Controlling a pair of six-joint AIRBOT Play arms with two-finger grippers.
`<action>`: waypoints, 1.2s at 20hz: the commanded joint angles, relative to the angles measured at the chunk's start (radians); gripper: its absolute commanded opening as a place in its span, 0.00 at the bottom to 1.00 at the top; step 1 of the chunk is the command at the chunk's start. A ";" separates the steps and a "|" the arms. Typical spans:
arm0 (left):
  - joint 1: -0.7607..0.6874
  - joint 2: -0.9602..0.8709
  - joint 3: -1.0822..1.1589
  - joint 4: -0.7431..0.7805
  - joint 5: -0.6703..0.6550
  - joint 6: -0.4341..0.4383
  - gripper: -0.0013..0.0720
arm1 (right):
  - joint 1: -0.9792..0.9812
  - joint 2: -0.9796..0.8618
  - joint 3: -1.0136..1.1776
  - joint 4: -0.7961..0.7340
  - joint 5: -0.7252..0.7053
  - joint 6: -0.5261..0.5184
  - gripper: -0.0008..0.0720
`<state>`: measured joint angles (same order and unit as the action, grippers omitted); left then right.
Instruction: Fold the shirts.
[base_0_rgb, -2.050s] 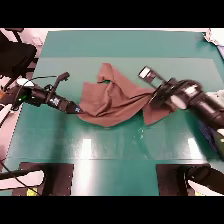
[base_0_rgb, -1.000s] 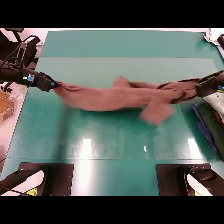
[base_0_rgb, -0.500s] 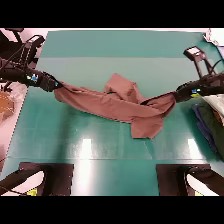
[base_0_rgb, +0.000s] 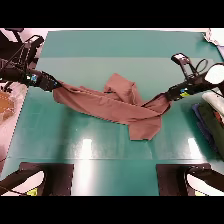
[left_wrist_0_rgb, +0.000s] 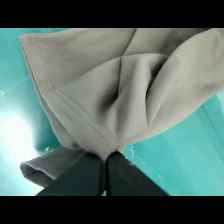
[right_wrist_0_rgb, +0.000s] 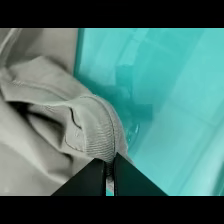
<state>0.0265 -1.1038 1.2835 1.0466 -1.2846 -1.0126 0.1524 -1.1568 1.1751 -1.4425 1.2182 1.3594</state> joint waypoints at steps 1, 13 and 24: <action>0.000 -0.001 -0.044 0.005 0.059 0.021 0.05 | 0.000 -0.084 0.000 0.001 -0.080 0.000 0.04; 0.000 -0.001 -0.260 0.073 0.237 0.026 0.05 | -0.042 -0.212 0.000 0.000 -0.135 0.000 0.46; 0.000 -0.001 -0.260 0.076 0.243 0.026 0.05 | -0.358 0.119 -0.288 0.259 0.037 -0.129 0.74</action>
<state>0.0269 -1.1042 1.0241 1.1217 -1.0424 -0.9867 -0.1394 -1.1286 1.0180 -1.3041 1.2293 1.3197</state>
